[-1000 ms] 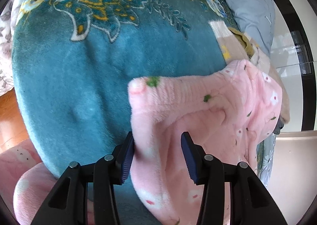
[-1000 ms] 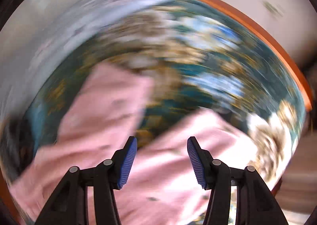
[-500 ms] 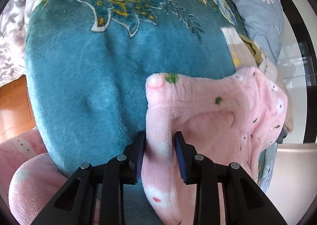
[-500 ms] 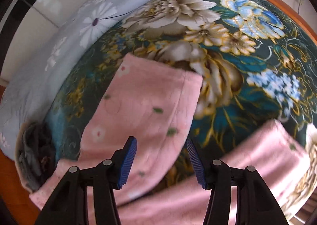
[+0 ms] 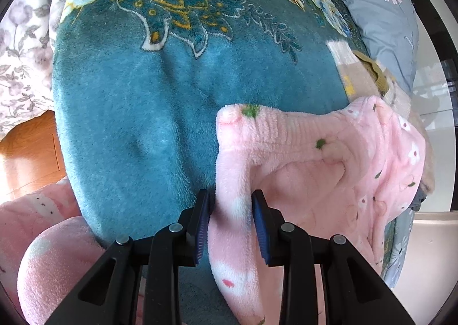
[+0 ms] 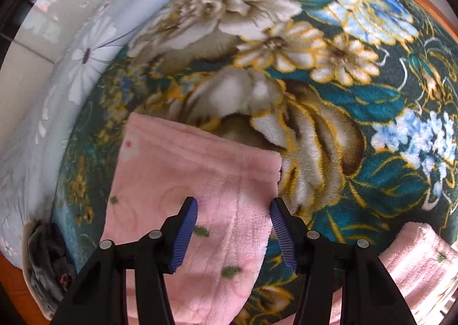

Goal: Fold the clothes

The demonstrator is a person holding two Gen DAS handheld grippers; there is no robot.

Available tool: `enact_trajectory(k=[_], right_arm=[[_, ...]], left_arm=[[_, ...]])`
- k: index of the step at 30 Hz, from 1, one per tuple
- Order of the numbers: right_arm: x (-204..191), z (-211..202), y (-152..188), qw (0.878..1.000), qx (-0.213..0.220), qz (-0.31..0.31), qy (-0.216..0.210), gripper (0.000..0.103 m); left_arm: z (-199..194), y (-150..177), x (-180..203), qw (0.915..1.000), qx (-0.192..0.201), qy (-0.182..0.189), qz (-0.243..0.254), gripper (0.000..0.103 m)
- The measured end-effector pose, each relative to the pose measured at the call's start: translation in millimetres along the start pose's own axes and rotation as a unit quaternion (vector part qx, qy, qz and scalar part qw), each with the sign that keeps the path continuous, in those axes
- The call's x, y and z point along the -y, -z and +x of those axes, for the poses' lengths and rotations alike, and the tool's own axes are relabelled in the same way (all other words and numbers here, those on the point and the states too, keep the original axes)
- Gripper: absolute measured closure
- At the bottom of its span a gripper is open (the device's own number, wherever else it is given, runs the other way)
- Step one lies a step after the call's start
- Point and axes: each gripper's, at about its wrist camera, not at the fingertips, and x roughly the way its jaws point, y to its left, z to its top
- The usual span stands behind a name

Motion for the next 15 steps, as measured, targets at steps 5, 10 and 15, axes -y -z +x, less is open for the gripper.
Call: enact_trajectory(k=[5, 10, 15], right_arm=[[-13, -3, -4, 1.000, -0.007, -0.014, 0.013, 0.095], [-29, -86, -23, 0.983, 0.101, -0.063, -0.138, 0.096], [15, -68, -31, 0.993, 0.084, -0.039, -0.074, 0.096]], left_arm=[[-1, 1, -1, 1.0000, 0.000, -0.002, -0.001, 0.071], [-2, 1, -3, 1.0000, 0.002, 0.002, -0.006, 0.071], [0, 2, -5, 0.9999, -0.002, 0.010, -0.013, 0.071]])
